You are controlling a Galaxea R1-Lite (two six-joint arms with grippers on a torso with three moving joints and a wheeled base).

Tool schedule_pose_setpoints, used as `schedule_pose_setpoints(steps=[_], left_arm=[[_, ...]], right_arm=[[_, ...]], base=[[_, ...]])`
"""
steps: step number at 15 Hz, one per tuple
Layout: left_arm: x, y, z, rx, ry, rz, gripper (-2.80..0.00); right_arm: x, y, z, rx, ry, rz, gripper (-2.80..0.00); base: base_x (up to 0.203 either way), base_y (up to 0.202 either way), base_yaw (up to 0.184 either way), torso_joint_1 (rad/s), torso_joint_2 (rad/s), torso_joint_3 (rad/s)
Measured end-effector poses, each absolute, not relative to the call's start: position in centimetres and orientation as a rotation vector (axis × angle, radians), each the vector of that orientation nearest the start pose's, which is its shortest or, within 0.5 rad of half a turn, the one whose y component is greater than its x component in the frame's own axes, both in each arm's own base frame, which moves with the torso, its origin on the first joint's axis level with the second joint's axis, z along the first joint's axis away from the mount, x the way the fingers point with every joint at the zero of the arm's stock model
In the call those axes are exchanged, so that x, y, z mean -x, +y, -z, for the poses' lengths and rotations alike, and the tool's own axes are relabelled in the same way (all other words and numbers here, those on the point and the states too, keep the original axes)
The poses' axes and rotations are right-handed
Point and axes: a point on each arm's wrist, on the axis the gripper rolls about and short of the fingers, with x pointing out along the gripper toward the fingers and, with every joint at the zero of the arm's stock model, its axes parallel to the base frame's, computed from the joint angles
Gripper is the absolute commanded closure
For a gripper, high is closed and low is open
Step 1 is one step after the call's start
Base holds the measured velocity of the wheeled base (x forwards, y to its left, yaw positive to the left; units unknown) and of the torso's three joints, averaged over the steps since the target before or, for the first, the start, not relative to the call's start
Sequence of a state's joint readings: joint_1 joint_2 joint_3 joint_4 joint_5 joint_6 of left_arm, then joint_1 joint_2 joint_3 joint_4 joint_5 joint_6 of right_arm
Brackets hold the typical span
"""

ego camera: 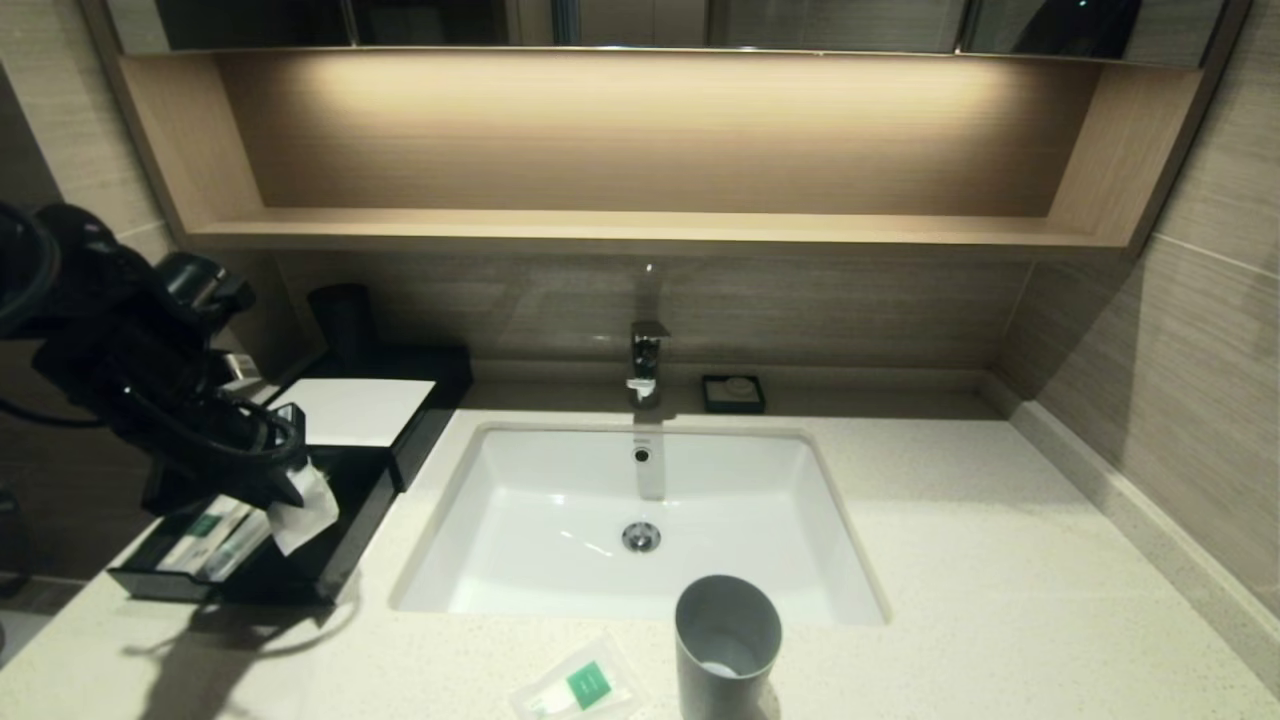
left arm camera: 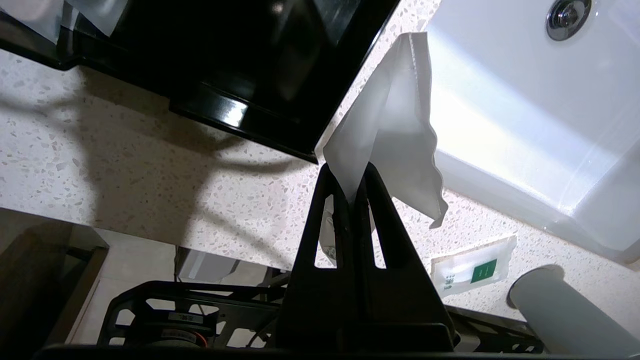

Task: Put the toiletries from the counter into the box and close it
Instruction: Place the bathroom toiletry into the drawer

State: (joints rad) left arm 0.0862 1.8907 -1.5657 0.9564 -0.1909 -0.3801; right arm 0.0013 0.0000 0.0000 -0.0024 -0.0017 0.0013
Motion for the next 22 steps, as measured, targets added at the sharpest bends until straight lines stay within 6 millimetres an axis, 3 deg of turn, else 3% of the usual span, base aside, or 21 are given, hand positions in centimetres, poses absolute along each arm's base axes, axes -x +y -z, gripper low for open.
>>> schedule_pose_setpoints(steps=[13,22], left_arm=[[-35.9,6.3,-17.0,0.570,1.278,-0.237,0.00],[-37.3,7.0,-14.3,0.592,1.333,-0.267,0.00]], right_arm=[[2.3,0.0,-7.6,-0.001,-0.003,0.000,0.00],[2.3,0.0,-7.6,-0.002,-0.003,0.000,0.00]], base=[[0.000,0.000,0.000,0.000,0.00,0.000],[0.000,0.000,0.000,0.000,0.00,0.000]])
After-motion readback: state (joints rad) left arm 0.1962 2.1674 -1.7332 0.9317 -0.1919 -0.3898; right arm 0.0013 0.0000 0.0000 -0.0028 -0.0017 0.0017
